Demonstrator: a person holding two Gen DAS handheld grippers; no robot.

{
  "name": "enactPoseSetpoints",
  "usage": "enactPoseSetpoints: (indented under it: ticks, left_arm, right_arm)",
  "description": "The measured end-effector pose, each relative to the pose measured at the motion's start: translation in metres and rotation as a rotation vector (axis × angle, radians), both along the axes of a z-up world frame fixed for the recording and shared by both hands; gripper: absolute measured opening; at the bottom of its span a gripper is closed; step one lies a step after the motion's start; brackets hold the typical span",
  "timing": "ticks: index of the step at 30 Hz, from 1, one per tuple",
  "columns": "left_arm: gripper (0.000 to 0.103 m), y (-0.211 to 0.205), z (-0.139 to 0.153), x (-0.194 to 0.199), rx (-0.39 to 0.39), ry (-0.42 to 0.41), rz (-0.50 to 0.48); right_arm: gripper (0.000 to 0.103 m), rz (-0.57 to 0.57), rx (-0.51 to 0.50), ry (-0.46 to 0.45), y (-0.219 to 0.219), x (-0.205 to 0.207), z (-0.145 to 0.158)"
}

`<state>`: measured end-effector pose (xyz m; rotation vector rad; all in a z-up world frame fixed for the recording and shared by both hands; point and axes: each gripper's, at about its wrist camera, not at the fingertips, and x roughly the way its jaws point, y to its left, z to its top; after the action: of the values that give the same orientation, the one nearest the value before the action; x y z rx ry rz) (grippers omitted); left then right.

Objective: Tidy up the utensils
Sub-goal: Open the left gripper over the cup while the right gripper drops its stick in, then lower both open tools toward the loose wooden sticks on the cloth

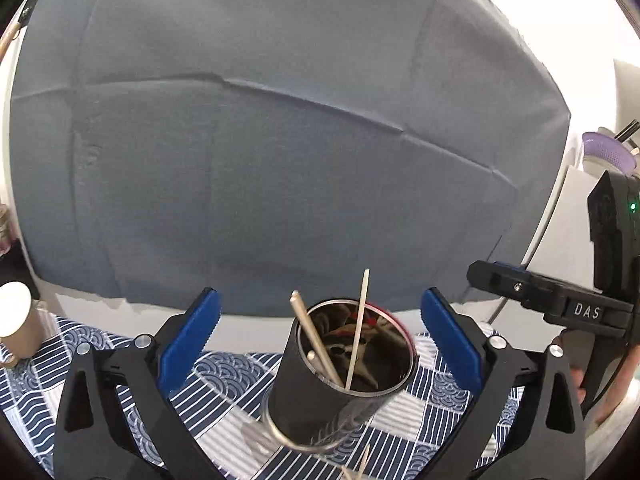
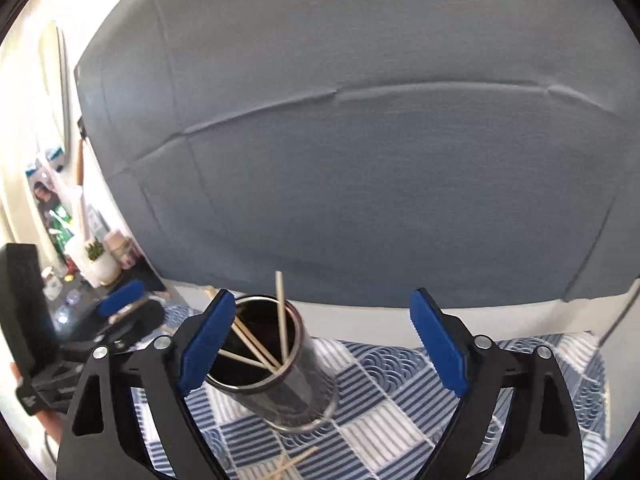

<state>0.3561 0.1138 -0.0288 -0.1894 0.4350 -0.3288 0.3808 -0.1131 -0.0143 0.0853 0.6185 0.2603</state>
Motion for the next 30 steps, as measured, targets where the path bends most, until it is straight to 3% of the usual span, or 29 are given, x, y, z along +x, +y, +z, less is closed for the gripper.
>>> enactPoseSetpoints:
  ticks: [13,23,30]
  left_arm:
    - [0.097,-0.003,0.009,-0.046,0.066,0.043,0.044]
    - [0.097,-0.012,0.002,-0.106,0.126,0.094,0.093]
    - [0.097,-0.008,-0.003,-0.146,0.101,0.100,0.124]
  right_arm:
    - [0.091,-0.037,-0.042,0.010,-0.026,-0.051,0.017]
    - [0.091,-0.009,-0.064,0.059,-0.039,-0.101,0.003]
    - [0.091,0.004,-0.102,0.097,-0.041,-0.134,-0.015]
